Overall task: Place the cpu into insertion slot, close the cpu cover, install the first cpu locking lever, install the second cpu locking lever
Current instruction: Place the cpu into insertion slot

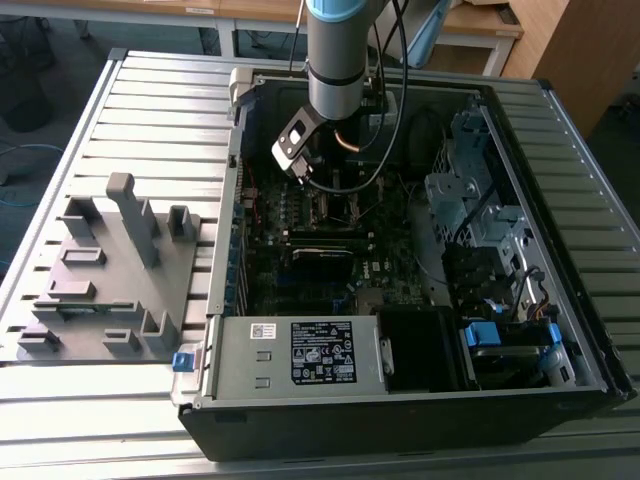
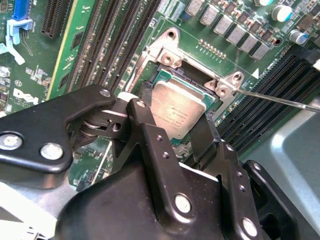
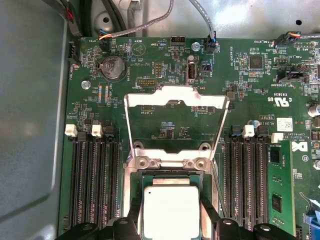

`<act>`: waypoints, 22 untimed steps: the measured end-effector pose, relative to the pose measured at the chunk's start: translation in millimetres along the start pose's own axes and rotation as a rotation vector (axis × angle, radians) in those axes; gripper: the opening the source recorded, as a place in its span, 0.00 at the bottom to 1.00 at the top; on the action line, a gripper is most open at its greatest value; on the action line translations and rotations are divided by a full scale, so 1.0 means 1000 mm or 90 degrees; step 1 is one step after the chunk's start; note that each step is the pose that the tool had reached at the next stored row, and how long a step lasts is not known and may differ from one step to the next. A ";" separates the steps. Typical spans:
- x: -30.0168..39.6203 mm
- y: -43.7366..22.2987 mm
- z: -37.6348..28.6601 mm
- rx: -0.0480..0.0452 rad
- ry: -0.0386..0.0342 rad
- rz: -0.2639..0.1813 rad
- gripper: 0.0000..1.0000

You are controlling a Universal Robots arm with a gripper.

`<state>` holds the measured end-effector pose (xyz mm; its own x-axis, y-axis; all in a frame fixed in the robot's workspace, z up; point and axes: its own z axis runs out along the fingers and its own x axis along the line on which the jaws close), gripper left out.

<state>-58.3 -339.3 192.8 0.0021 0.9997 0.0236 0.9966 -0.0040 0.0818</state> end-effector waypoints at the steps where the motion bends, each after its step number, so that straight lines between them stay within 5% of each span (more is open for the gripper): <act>1: 0.0001 0.0000 -0.0002 -0.0001 0.0001 0.000 0.54; 14: 0.0001 0.0001 -0.0016 -0.0002 -0.0008 0.004 0.54; 17: 0.0003 0.0001 -0.0017 -0.0002 -0.0153 0.003 0.54; 22: 0.0009 0.0001 -0.0017 -0.0001 -0.0156 0.003 0.54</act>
<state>-58.4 -338.4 194.5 0.0085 1.0000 -0.0005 0.9966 -0.0084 0.0820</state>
